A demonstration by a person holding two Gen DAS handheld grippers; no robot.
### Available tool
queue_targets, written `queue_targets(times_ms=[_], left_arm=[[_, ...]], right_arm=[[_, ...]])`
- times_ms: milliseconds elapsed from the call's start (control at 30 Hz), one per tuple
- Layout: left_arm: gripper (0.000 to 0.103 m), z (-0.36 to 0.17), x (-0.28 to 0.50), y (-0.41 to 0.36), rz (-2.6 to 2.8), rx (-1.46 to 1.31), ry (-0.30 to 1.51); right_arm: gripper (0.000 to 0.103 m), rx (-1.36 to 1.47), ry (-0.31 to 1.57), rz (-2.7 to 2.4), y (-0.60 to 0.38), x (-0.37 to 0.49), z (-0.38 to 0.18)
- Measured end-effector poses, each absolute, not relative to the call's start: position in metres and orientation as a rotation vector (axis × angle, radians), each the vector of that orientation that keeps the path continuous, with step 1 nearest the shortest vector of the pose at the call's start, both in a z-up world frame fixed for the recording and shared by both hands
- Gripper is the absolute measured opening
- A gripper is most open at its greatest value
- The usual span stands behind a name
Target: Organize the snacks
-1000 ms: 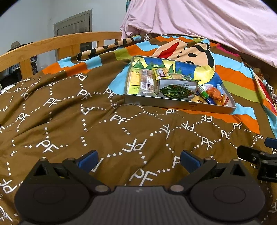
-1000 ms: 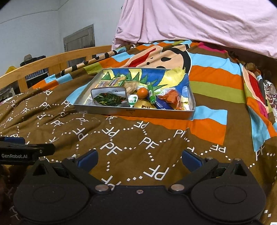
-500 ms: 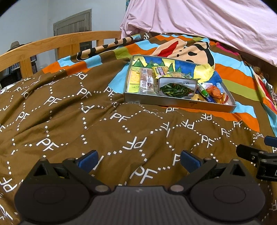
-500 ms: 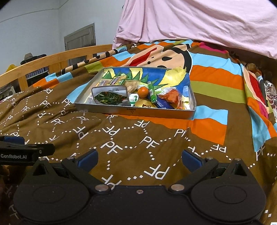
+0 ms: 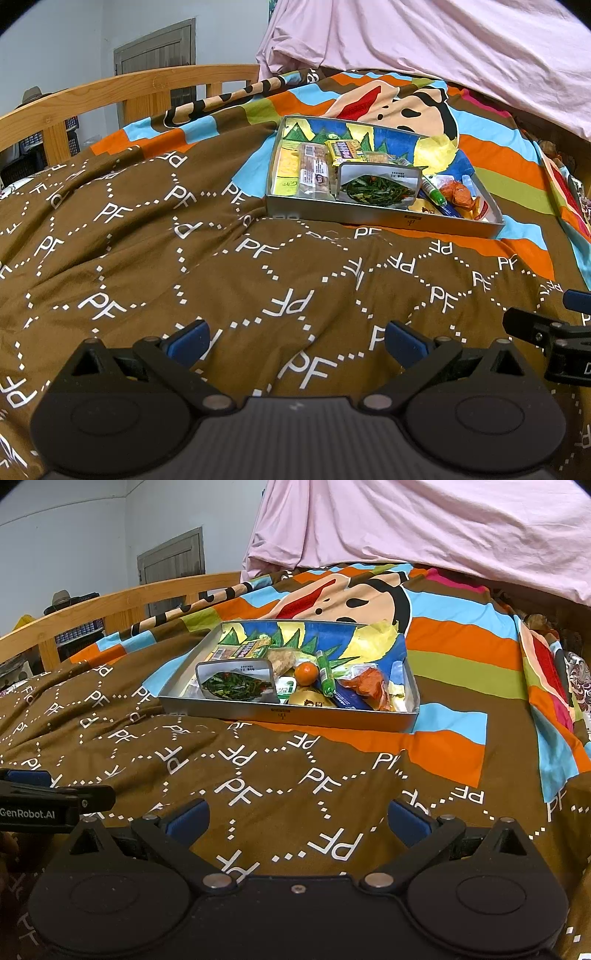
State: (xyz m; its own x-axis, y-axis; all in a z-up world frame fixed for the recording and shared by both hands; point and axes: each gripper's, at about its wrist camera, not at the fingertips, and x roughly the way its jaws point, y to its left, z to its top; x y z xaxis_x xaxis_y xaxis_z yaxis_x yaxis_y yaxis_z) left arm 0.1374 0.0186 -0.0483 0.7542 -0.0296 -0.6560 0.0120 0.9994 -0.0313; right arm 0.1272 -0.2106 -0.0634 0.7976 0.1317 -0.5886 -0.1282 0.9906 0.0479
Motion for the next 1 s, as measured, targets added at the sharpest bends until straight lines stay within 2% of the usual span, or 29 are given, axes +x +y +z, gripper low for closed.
queue_targets(times_ms=[1000], left_arm=[[0.103,-0.0504,0.1366,0.0196,-0.022,-0.026,0.720]], right_arm=[[0.102,0.005,0.634,0.140,-0.2102,0.1278,-0.0641]])
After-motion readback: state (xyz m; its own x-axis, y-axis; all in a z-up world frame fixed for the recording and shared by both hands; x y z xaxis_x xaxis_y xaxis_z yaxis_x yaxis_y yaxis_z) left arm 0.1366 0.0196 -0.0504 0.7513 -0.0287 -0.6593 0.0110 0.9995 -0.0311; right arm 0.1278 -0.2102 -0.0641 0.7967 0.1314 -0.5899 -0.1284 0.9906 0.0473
